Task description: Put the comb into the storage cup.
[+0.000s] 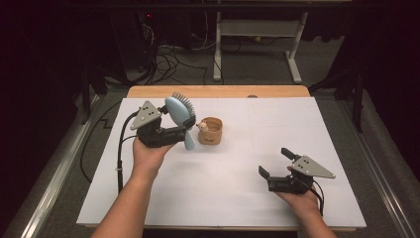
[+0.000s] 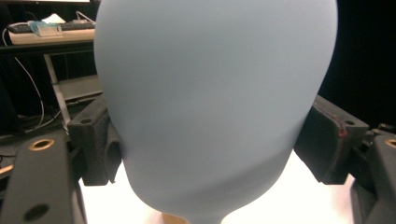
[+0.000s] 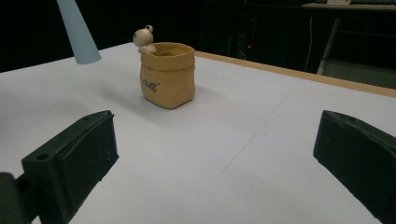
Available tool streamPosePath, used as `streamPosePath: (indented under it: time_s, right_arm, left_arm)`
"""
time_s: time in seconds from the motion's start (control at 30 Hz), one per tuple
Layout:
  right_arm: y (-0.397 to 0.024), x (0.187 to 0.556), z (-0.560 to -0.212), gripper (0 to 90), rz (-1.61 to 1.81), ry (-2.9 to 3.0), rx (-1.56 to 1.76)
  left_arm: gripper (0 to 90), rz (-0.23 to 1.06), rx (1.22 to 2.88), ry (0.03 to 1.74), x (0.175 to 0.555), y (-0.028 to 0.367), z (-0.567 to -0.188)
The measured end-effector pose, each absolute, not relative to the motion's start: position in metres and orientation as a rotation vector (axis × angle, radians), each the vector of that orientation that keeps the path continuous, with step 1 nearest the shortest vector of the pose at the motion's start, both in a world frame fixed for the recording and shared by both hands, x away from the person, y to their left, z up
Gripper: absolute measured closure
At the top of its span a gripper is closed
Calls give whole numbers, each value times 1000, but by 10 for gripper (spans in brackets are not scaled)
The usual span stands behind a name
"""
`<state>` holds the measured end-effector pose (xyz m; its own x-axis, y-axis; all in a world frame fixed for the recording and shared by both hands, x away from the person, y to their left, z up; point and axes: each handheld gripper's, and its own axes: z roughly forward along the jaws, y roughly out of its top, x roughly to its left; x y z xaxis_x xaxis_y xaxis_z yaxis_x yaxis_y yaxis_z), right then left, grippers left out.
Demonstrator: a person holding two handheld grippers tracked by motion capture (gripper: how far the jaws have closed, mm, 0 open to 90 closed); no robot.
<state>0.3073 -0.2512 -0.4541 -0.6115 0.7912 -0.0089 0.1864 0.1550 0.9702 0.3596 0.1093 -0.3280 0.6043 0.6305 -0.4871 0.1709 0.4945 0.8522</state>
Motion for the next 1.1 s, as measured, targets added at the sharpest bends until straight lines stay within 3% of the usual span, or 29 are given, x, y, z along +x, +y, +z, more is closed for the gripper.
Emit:
streamPosePath:
  time_s: [1.1]
  right_arm:
    - [-253,309,-455,4,1498,1903,938]
  left_arm:
    - [208,309,1046,891,408,65,-292]
